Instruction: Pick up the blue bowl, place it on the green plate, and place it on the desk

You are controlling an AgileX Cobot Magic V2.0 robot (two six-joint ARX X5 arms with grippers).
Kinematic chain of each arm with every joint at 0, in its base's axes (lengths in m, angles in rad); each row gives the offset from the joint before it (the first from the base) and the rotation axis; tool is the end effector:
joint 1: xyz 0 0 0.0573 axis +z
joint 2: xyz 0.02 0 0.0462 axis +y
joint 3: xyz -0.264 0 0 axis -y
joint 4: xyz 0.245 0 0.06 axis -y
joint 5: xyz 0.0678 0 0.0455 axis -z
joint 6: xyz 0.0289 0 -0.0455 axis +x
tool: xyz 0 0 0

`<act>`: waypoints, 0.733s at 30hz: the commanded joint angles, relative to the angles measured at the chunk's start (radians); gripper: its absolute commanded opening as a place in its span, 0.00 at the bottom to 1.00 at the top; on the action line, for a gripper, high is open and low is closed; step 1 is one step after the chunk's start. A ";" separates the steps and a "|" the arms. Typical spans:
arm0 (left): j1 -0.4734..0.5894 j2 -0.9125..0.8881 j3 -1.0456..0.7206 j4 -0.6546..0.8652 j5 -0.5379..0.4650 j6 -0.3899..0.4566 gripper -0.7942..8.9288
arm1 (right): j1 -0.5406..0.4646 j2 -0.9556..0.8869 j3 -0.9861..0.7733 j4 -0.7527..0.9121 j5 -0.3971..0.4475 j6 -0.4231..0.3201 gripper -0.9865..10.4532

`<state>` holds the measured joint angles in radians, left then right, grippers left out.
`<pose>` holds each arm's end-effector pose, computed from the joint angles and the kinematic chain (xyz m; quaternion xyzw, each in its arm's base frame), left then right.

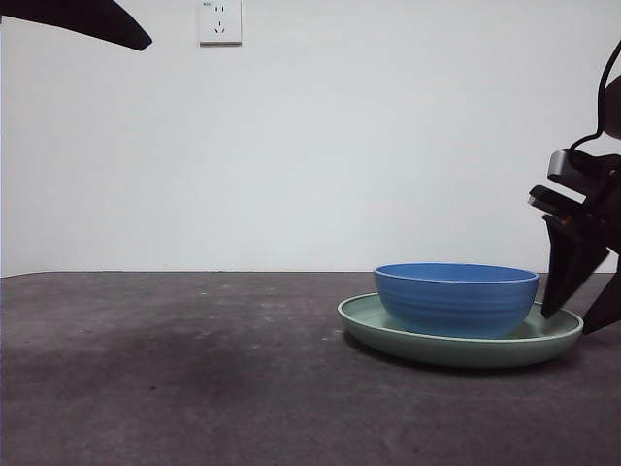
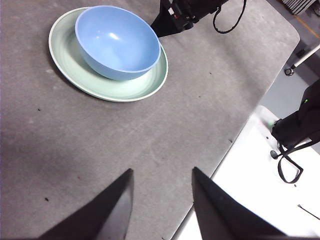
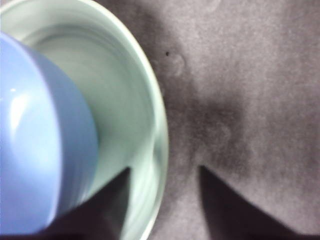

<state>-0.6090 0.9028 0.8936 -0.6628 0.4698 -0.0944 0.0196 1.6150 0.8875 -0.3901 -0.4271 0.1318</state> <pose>0.1363 -0.1110 0.3102 -0.0153 0.3514 -0.4688 0.8102 0.2955 0.0178 0.1645 0.1615 0.5304 0.1532 0.8180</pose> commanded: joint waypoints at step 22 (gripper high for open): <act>-0.006 0.008 0.003 0.003 0.002 0.005 0.27 | -0.010 -0.014 0.018 0.045 -0.098 0.064 0.09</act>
<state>-0.6090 0.9028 0.8936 -0.6628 0.4698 -0.0948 0.0101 1.6085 0.8879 -0.3607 -0.5068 0.1669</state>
